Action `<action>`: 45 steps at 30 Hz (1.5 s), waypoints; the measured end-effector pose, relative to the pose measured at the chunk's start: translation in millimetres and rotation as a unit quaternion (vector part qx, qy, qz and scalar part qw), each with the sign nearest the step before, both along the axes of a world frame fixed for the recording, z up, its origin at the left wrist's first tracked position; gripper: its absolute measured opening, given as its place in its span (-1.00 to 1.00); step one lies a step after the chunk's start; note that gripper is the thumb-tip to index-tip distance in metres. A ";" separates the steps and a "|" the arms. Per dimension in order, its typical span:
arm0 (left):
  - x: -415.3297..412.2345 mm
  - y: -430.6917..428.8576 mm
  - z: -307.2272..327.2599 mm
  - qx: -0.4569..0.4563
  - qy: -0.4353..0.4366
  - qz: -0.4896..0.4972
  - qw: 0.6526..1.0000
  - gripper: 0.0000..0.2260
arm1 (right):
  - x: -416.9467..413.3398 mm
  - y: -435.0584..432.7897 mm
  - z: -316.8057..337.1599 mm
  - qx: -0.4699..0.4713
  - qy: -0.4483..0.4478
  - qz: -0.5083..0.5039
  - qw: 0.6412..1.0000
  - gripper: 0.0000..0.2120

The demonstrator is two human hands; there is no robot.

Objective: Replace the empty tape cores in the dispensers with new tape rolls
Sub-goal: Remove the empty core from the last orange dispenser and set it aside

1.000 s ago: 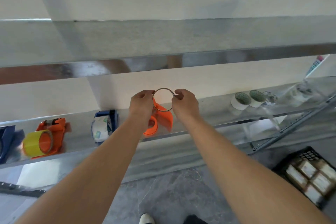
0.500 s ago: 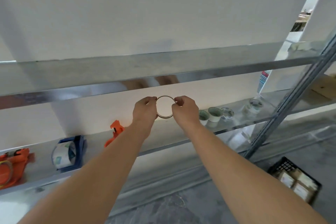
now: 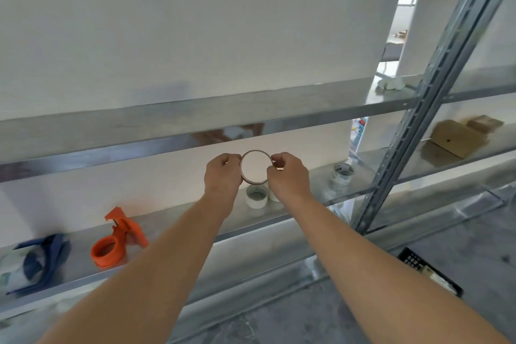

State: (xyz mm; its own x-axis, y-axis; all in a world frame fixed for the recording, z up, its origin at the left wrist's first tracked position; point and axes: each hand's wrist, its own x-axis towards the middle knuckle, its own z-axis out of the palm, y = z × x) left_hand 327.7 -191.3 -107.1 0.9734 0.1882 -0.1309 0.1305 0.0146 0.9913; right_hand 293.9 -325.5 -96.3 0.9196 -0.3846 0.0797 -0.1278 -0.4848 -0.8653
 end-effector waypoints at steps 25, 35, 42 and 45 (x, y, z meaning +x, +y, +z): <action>98.6 -199.2 -51.5 0.032 0.024 -0.205 0.978 -0.72 | 42.3 -174.5 -22.8 -0.013 0.077 -0.176 0.981 -0.63; 144.1 -248.2 -90.1 0.077 0.088 -0.178 0.977 -0.78 | 100.9 -231.3 -68.3 0.009 0.118 -0.150 0.982 -0.72; 173.0 -292.1 -124.3 0.091 0.136 -0.093 0.982 -0.64 | 144.1 -282.5 -108.2 0.034 0.159 -0.075 0.984 -0.75; 178.9 -304.5 -134.1 0.087 0.154 -0.053 0.983 -0.66 | 162.1 -297.6 -127.7 0.046 0.169 -0.057 0.983 -0.74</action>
State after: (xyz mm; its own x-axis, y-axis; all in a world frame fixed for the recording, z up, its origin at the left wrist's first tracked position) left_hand 506.6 -495.7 -241.2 0.9079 0.1339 -0.3973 0.4165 -0.1808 0.8910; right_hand 456.0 -623.0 -224.0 0.8378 -0.4784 -0.2631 -0.4647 -0.3720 -0.8035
